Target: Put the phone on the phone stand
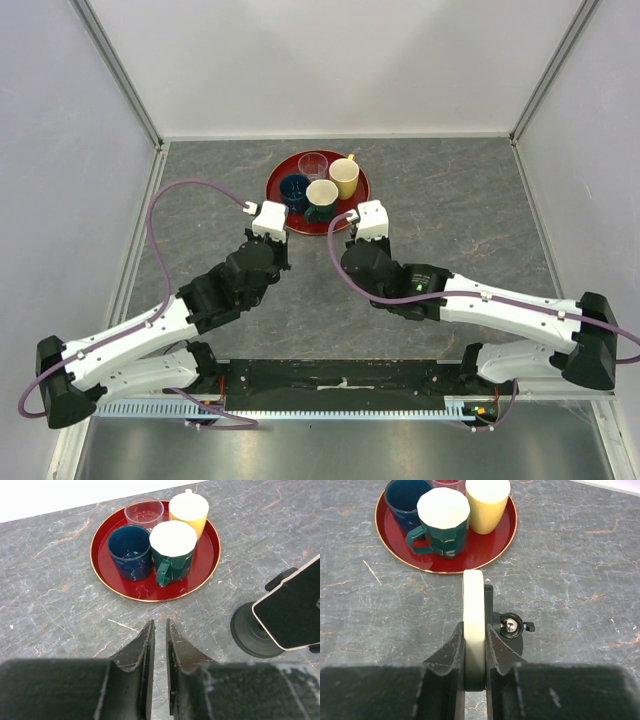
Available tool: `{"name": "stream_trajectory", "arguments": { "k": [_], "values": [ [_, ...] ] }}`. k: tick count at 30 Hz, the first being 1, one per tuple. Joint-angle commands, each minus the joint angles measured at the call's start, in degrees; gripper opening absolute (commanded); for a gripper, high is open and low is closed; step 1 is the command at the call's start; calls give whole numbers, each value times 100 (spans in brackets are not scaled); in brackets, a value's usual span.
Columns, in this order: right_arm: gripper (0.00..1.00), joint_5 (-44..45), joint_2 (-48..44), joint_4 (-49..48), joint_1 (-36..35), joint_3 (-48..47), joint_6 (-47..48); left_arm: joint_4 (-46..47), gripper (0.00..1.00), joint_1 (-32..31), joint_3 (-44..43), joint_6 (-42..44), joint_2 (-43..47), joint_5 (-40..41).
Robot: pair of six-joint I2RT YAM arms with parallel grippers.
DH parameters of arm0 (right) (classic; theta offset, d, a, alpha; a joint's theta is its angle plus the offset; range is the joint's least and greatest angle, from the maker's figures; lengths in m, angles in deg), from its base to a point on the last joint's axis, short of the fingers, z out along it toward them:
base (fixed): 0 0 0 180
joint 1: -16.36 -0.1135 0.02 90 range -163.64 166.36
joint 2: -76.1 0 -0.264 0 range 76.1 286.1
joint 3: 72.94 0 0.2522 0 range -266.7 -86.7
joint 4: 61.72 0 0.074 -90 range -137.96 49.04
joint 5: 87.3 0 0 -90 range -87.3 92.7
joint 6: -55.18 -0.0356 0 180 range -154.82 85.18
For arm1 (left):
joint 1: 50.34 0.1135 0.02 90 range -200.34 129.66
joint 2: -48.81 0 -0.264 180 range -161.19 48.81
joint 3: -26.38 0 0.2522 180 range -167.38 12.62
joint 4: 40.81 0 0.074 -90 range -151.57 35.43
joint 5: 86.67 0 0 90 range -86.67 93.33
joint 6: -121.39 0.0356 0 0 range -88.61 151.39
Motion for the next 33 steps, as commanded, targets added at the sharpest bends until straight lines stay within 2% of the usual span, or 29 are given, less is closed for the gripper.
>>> {"name": "stream_trajectory", "arguments": {
  "k": [1, 5, 8, 9, 11, 12, 13, 14, 15, 16, 18, 21, 24, 26, 30, 32, 33],
  "values": [
    [4, -368, -321, 23, 43, 156, 513, 558, 23, 1, 168, 262, 213, -301],
    [8, -640, -601, 190, 95, 104, 522, 612, 29, 1, 169, 288, 178, -539],
    [7, -1184, -838, 199, 201, 113, 828, 664, 33, 10, 107, 375, 11, -1117],
    [2, -1647, -909, 208, 244, 147, 960, 691, 36, 10, 98, 428, -33, -1720],
    [0, -2280, -1163, 129, 429, 235, 1294, 735, 42, 28, 11, 516, -190, -2408],
    [0, -2971, -1269, 85, 508, 366, 1600, 761, 45, 36, -7, 551, -235, -3134],
    [0, -3396, -1488, -20, 674, 437, 1777, 770, 48, 54, -33, 586, -270, -3445],
    [0, -3766, -1603, -64, 745, 507, 1918, 822, 58, 54, -42, 639, -288, -3710],
    [0, -4065, -1717, -82, 816, 630, 2146, 831, 60, 72, -42, 683, -305, -4112],
    [0, -4538, -1901, -126, 964, 683, 2218, 832, 61, 80, -51, 701, -314, -4134],
    [0, -4910, -2025, -117, 1158, 780, 2315, 832, 68, 133, -43, 789, -297, -4588],
    [0, -5665, -2140, -161, 1527, 833, 2446, 1066, 68, 282, -25, 973, -419, -5273],
    [0, -6238, -2105, -144, 1721, 798, 2824, 1323, 68, 476, 247, 1570, -481, -5960],
    [0, -6650, -2070, -109, 1853, 798, 3158, 1499, 69, 625, 327, 1712, -455, -5988],
    [0, -7125, -2061, -108, 2029, 798, 3562, 1587, 69, 1345, 187, 1860, -718, -7224],
    [0, -7293, -2017, -100, 2178, 763, 3668, 1623, 69, 1556, 20, 2142, -1122, -7516],
    [0, -7398, -2000, -91, 2222, 728, 3686, 1596, 69, 1618, -24, 2256, -1245, -8083]
  ]
}}
